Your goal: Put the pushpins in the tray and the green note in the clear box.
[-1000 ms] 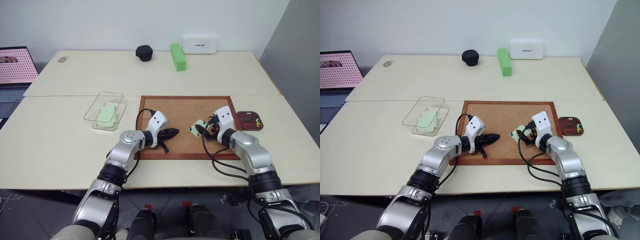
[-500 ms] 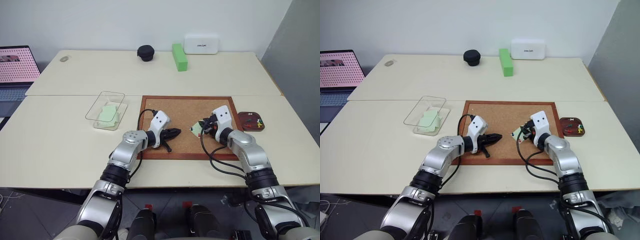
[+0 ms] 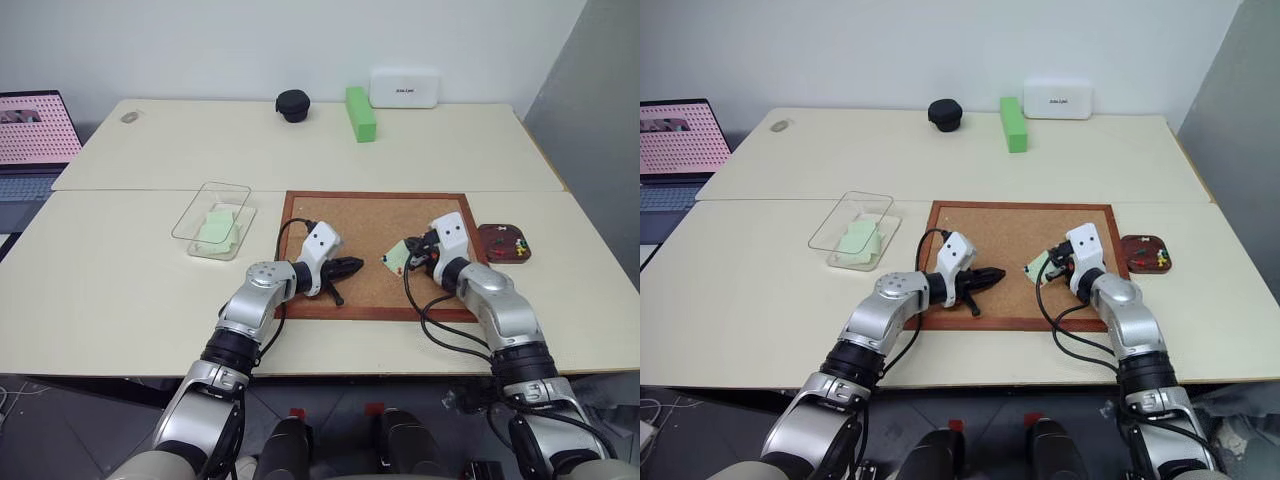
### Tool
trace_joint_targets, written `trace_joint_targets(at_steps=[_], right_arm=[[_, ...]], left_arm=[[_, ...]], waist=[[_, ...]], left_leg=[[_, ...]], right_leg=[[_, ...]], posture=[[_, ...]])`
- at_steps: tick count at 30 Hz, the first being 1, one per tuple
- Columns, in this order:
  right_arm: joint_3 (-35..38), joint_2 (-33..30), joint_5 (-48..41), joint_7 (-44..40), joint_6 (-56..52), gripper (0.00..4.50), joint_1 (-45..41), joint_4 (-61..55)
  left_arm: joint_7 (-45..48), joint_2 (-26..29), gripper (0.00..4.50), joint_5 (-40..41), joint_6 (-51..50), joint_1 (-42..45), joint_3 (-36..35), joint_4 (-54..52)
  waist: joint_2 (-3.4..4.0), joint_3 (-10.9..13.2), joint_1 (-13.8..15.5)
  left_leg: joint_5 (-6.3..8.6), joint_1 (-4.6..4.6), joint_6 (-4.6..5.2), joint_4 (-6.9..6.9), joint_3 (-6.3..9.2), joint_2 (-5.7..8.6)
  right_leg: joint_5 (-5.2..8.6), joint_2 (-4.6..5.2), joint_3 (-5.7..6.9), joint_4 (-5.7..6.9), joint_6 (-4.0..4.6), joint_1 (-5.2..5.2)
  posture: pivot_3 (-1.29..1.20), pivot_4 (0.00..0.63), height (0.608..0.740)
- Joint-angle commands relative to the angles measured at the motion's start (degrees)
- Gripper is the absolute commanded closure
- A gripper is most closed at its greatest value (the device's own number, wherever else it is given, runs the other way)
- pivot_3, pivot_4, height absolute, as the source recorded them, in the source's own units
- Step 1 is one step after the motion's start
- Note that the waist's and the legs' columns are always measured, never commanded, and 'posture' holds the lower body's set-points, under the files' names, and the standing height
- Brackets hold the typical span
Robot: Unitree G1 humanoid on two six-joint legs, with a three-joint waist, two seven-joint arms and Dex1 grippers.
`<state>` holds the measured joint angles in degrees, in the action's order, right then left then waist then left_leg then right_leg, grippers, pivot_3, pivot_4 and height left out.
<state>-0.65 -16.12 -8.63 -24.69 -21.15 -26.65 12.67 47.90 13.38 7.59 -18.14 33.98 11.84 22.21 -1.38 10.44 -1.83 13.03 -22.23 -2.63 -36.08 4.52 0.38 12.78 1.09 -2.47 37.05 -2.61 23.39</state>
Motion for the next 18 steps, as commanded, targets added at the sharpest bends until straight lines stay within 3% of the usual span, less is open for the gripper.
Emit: trace_joint_targets(at_steps=[1, 12, 18], right_arm=[[2.5, 0.4, -2.5, 1.1, -1.3, 4.49, -0.6, -9.2], [3.5, -0.1, -2.9, 2.0, -4.5, 4.49, 1.7, -14.8], [10.6, -1.1, -1.0, 10.4, -3.8, 4.49, 1.3, -14.8]], left_arm=[[0.1, 0.1, 4.5, -1.1, -1.3, -1.9, 1.5, 0.0], [-0.3, -0.2, 4.5, -1.0, -1.3, -2.1, 1.5, 0.0], [-0.2, 0.0, 4.5, -0.9, -1.6, -2.5, 1.6, -0.6]], waist=[[0.01, 0.0, 0.0], [0.03, 0.0, 0.0], [0.03, 0.0, 0.0]], left_leg=[[0.0, 0.0, 0.0, 0.0, 0.0, -0.01], [0.0, 0.06, 0.0, 0.0, 0.0, -0.01], [0.0, 0.05, 0.0, 0.0, 0.0, 0.0]], right_leg=[[0.0, 0.0, 0.0, 0.0, 0.0, 0.0], [0.01, -0.01, 0.01, 0.0, 0.0, -0.03], [0.01, 0.0, 0.0, -0.01, 0.0, -0.03]], posture=[[0.0, 0.15, 0.74], [0.0, 0.15, 0.74], [0.0, 0.15, 0.74]])
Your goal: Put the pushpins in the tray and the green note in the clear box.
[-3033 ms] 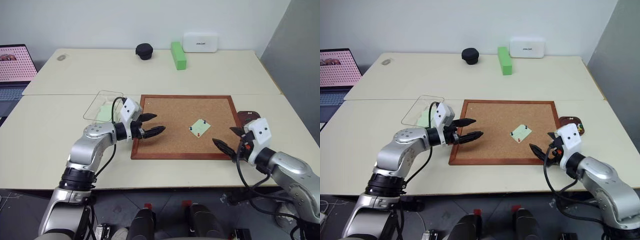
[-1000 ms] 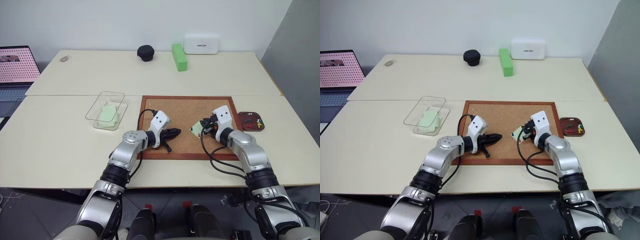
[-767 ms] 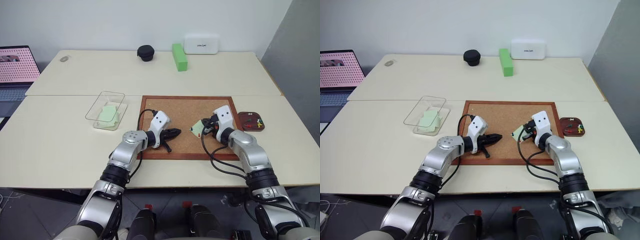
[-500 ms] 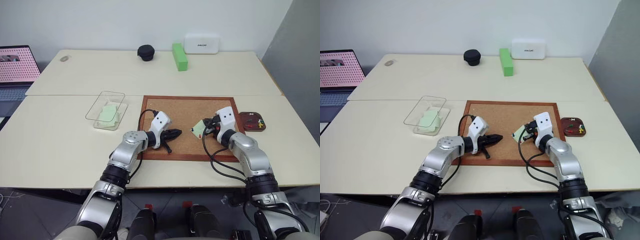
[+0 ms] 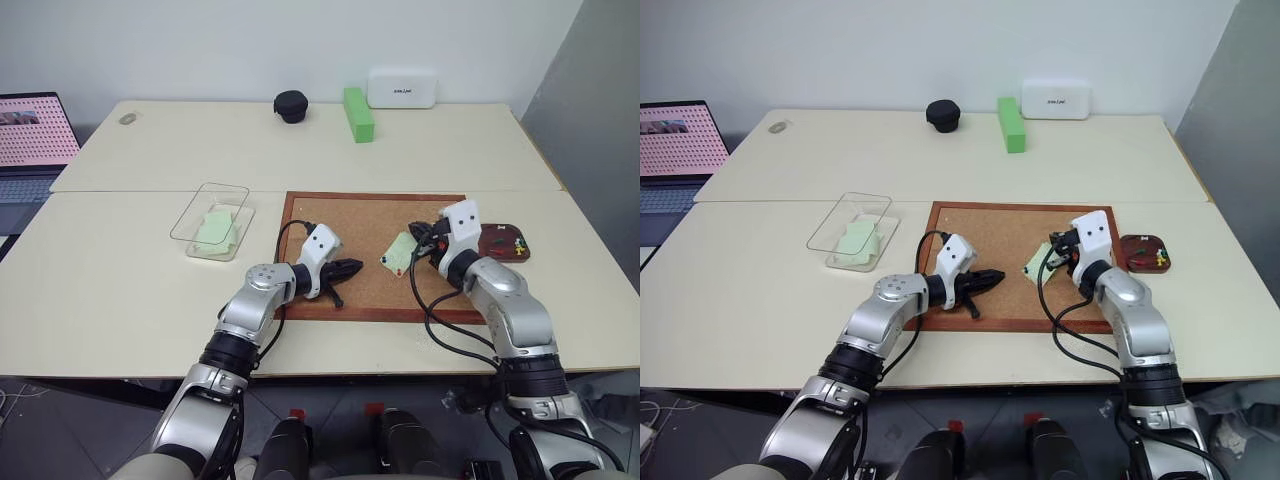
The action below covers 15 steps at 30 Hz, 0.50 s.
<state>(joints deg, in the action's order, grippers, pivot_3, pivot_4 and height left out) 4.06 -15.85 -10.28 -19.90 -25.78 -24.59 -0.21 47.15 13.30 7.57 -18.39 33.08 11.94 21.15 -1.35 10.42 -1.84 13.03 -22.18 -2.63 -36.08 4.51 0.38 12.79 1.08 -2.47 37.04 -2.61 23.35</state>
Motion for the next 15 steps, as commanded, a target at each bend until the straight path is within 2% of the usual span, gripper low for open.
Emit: trace_joint_targets(at_steps=[1, 6, 15], right_arm=[[7.2, -1.8, 1.3, 7.4, 0.9, 4.49, -0.8, -1.3], [13.0, -4.5, 2.1, 13.1, -0.6, 4.49, -1.3, 3.6], [16.4, -7.4, -0.5, 11.8, -2.0, 4.49, -4.4, 11.8]], left_arm=[[0.6, 0.1, 4.5, -0.9, -1.4, -1.8, 1.6, 0.4], [1.3, 0.0, 4.5, -0.8, -1.8, -2.2, 2.2, -0.1], [1.4, -0.1, 4.5, -1.1, -1.3, -1.8, 2.3, 0.6]], waist=[[0.0, 0.0, 0.0], [0.03, 0.0, 0.0], [0.12, -0.1, 0.0]], left_leg=[[0.0, 0.0, 0.0, 0.0, 0.0, 0.0], [0.0, 0.01, 0.0, 0.02, -0.01, -0.01], [0.0, 0.03, 0.01, 0.02, -0.06, 0.0]], right_leg=[[0.0, 0.0, 0.0, -0.01, 0.0, 0.0], [0.0, 0.0, 0.0, -0.02, 0.01, 0.0], [0.01, -0.01, -0.05, -0.02, 0.01, -0.01]], posture=[[0.0, 0.15, 0.74], [0.0, 0.15, 0.74], [0.0, 0.15, 0.74]])
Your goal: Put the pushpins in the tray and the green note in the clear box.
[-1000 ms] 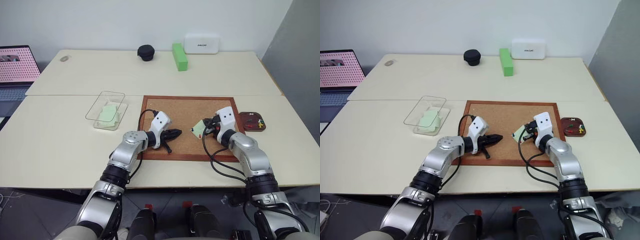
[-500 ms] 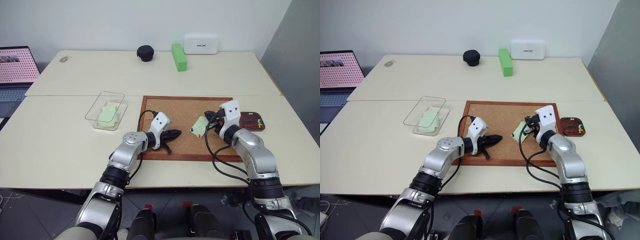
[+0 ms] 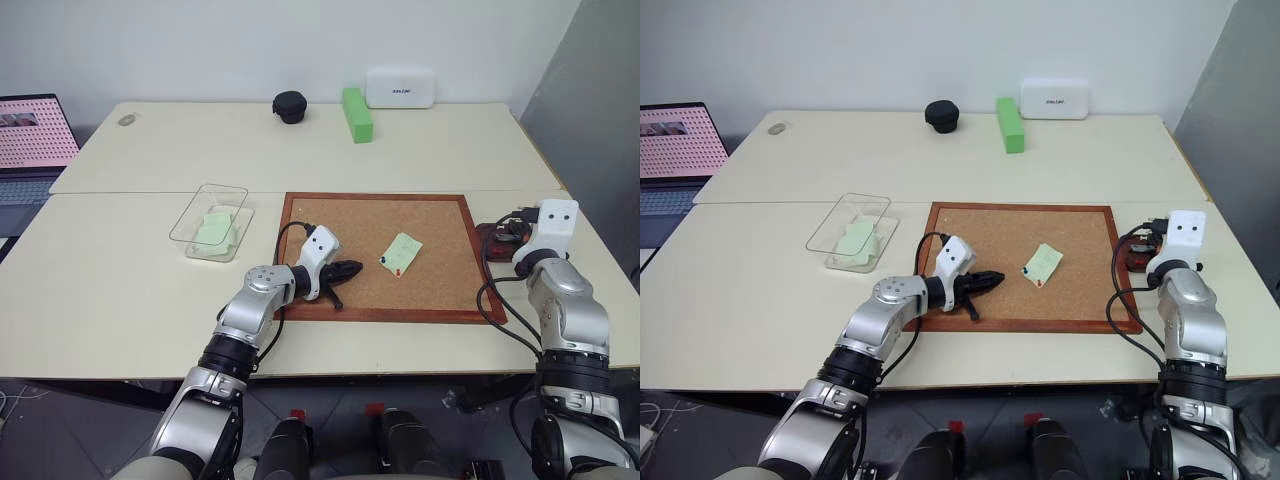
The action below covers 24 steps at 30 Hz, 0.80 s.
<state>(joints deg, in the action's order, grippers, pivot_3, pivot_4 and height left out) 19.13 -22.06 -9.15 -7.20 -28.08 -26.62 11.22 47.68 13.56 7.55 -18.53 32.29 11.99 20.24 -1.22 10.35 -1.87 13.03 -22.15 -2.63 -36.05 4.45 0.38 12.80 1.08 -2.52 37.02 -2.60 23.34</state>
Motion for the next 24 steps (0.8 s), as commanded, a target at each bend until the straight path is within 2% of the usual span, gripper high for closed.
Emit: trace_joint_targets(at_steps=[1, 3, 5, 8, 14, 17, 24], right_arm=[[1.2, -1.3, -1.9, -1.2, 0.4, 4.49, -2.6, 0.7], [0.9, -1.4, -2.2, -1.7, 0.5, 4.49, -3.0, 1.4], [0.6, -1.3, -2.4, -2.0, 0.6, 3.91, -3.1, 1.7], [-0.1, -1.4, -1.9, -2.6, 1.2, 3.39, -2.8, 2.4], [0.2, -1.2, -1.8, -2.7, 1.6, 2.07, -2.4, 2.4], [0.4, -1.2, -1.9, -2.7, 1.7, 1.58, -2.4, 2.3], [-1.1, -1.6, -1.4, -4.4, 2.5, 0.06, -1.4, 0.4]], left_arm=[[0.9, -0.3, 4.5, -1.1, -1.2, -1.0, 2.2, 1.5], [0.9, -0.3, 4.5, -1.1, -1.3, -1.0, 2.2, 1.4], [0.9, -0.3, 4.5, -1.1, -1.4, -1.1, 2.1, 1.2], [0.5, -0.4, 4.5, -1.2, -1.2, -1.0, 1.9, 1.4], [0.4, -0.3, 4.5, -1.2, -1.1, -1.1, 1.8, 1.4], [0.3, -0.3, 4.5, -1.2, -1.0, -1.1, 1.7, 1.4], [0.5, -0.4, 4.5, -1.3, -1.0, -1.0, 2.0, 1.4]], waist=[[0.0, 0.0, 0.0], [0.01, 0.0, 0.0], [0.01, 0.0, 0.0], [0.01, 0.0, 0.0], [0.01, 0.0, 0.0], [0.01, 0.0, 0.0], [0.01, 0.0, 0.0]], left_leg=[[0.0, 0.0, 0.0, 0.0, 0.0, 0.0], [0.0, 0.0, 0.0, 0.0, 0.0, 0.0], [0.0, -0.01, 0.0, 0.0, 0.0, 0.0], [0.0, -0.01, 0.0, 0.0, 0.0, 0.0], [0.0, -0.01, 0.0, 0.01, 0.0, 0.0], [0.0, -0.01, 0.0, 0.01, 0.0, 0.0], [0.0, -0.01, 0.0, 0.01, 0.0, 0.0]], right_leg=[[0.0, 0.0, 0.0, 0.0, 0.0, 0.0], [0.0, 0.0, 0.0, 0.0, 0.0, 0.0], [0.0, 0.0, 0.0, -0.01, 0.0, -0.01], [0.0, 0.0, 0.0, -0.03, 0.0, -0.01], [0.0, 0.0, 0.0, -0.03, -0.01, -0.01], [0.0, 0.0, 0.0, -0.03, -0.01, -0.01], [0.0, 0.0, 0.0, -0.03, -0.01, -0.01]], posture=[[0.0, 0.15, 0.74], [0.0, 0.15, 0.74], [0.0, 0.15, 0.74], [0.0, 0.15, 0.74], [0.0, 0.15, 0.74], [0.0, 0.15, 0.74], [0.0, 0.15, 0.74]])
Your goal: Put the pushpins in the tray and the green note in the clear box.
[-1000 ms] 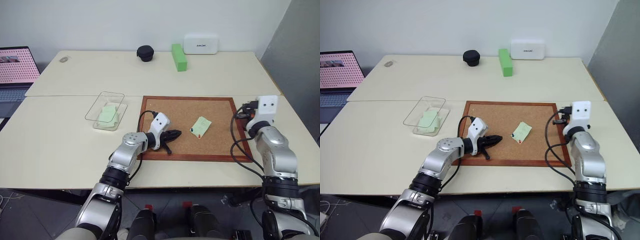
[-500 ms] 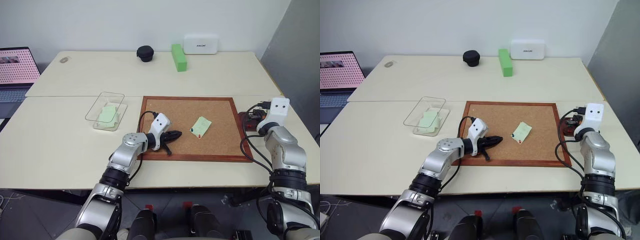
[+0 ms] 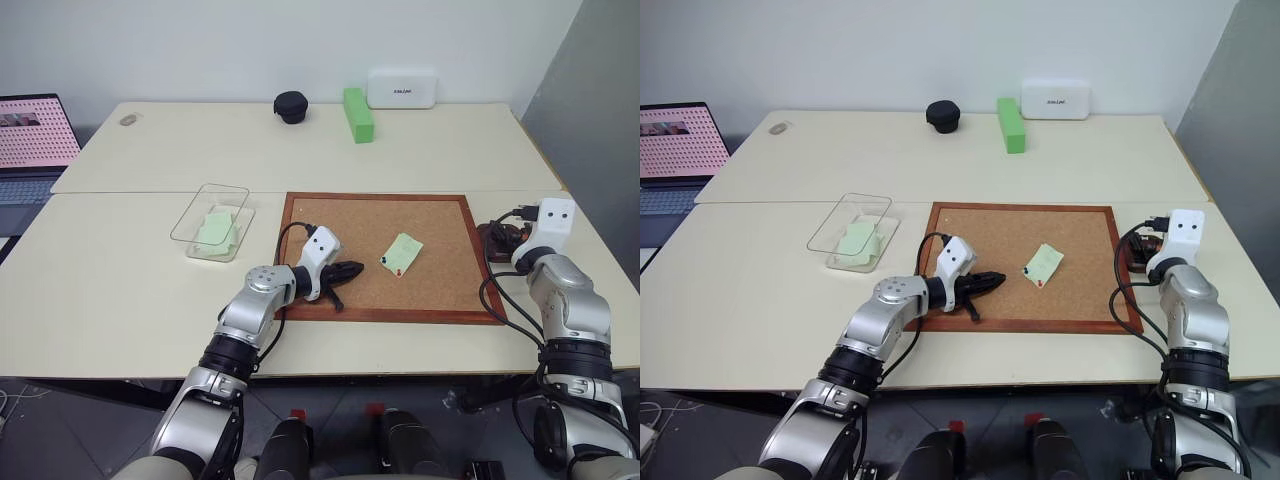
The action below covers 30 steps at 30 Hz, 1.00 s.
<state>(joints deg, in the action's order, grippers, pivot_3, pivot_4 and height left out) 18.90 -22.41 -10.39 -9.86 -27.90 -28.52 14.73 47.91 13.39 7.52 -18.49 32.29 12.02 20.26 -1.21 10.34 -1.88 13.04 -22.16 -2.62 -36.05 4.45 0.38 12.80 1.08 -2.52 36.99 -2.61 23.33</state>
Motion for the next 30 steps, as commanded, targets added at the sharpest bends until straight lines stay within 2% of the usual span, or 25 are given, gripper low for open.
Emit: trace_joint_targets(at_steps=[1, 7, 10, 13, 19, 30], right_arm=[[-2.6, -1.9, 0.4, -3.7, 2.8, 0.06, 1.7, -5.0], [-6.6, -3.5, -2.3, -12.7, 2.8, 0.06, 8.1, -13.4], [-10.2, -4.8, -7.5, -22.3, 1.4, 0.06, 14.0, -23.2], [-13.3, -4.0, -13.0, -26.6, -2.5, 0.06, 17.9, -31.2], [-17.7, -0.5, -12.4, -24.3, -3.3, 0.06, 18.3, -32.0], [-22.8, 3.0, -7.0, -23.9, 2.3, 0.06, 14.7, -20.9]], left_arm=[[0.3, -0.2, 4.5, -1.3, -1.0, -0.9, 1.9, 1.4], [0.3, -0.2, 4.5, -1.5, -0.7, -0.6, 1.9, 2.1], [0.4, -0.1, 4.5, -1.5, -0.8, -0.6, 1.9, 2.1], [1.1, -0.1, 4.5, -1.2, -1.3, -0.6, 2.2, 1.9], [1.6, -0.2, 4.5, -1.0, -1.9, -0.5, 2.4, 1.3], [2.4, 0.8, 4.5, -1.3, -2.2, -0.9, 2.7, 0.7]], waist=[[0.0, 0.0, 0.0], [0.0, 0.0, 0.0], [0.0, 0.0, 0.0], [0.0, 0.0, 0.0], [-0.01, 0.0, 0.0], [-0.01, 0.0, 0.0]], left_leg=[[0.0, 0.0, 0.0, 0.0, 0.0, 0.0], [0.0, 0.0, 0.0, 0.02, 0.01, -0.01], [0.0, -0.01, 0.0, 0.01, 0.02, 0.01], [0.01, 0.0, 0.0, 0.02, 0.05, -0.02], [0.0, 0.05, 0.0, -0.04, 0.05, -0.02], [0.01, 0.04, -0.01, 0.02, 0.06, -0.02]], right_leg=[[0.0, 0.0, 0.0, 0.0, 0.0, 0.0], [0.01, 0.0, 0.01, -0.02, -0.01, 0.0], [0.01, 0.0, 0.02, -0.03, -0.01, -0.01], [0.02, -0.01, 0.04, -0.04, -0.03, -0.02], [0.14, 0.0, 0.04, -0.06, 0.16, -0.07], [0.06, 0.0, 0.07, -0.08, 0.0, -0.06]], posture=[[0.0, 0.15, 0.74], [0.0, 0.15, 0.74], [0.0, 0.15, 0.74], [0.0, 0.15, 0.74], [0.0, 0.15, 0.74], [0.0, 0.15, 0.74]])
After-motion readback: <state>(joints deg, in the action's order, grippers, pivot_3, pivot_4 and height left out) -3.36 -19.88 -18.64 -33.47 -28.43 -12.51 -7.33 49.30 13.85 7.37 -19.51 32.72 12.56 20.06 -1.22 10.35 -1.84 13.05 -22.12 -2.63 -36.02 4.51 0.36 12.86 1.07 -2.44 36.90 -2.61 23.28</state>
